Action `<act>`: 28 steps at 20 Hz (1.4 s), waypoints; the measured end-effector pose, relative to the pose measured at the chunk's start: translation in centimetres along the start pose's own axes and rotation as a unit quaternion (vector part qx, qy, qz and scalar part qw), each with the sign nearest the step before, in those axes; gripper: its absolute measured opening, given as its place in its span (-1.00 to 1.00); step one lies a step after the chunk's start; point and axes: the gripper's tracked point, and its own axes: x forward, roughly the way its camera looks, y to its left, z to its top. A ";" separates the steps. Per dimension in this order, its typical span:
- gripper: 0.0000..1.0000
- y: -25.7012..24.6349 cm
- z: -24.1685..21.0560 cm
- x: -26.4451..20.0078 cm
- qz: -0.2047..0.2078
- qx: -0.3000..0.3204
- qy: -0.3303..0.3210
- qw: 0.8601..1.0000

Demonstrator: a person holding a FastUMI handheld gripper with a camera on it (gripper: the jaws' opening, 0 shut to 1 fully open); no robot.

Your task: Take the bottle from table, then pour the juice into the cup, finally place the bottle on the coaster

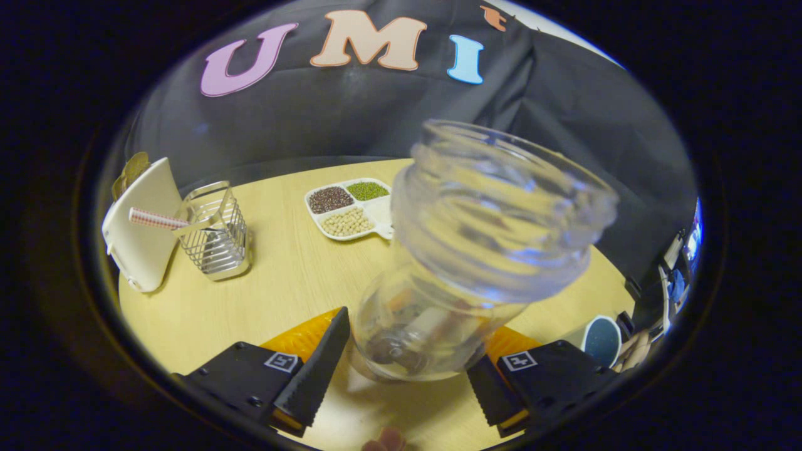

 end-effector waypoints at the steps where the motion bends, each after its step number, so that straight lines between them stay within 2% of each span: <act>1: 1.00 0.0 0.0 -0.2 0.000 0.000 0.000 1.000; 12: 1.00 -1.3 -0.6 -2.9 0.019 -0.023 -0.002 1.000; 17: 1.00 -1.6 -0.5 -6.4 0.047 -0.015 -0.002 0.999; 21: 1.00 -3.4 1.1 -9.6 0.052 -0.022 -0.018 0.998; 26: 1.00 -4.0 4.7 -13.2 0.095 -0.043 -0.059 0.993; 28: 1.00 -3.2 5.9 -14.8 0.137 -0.035 -0.068 0.988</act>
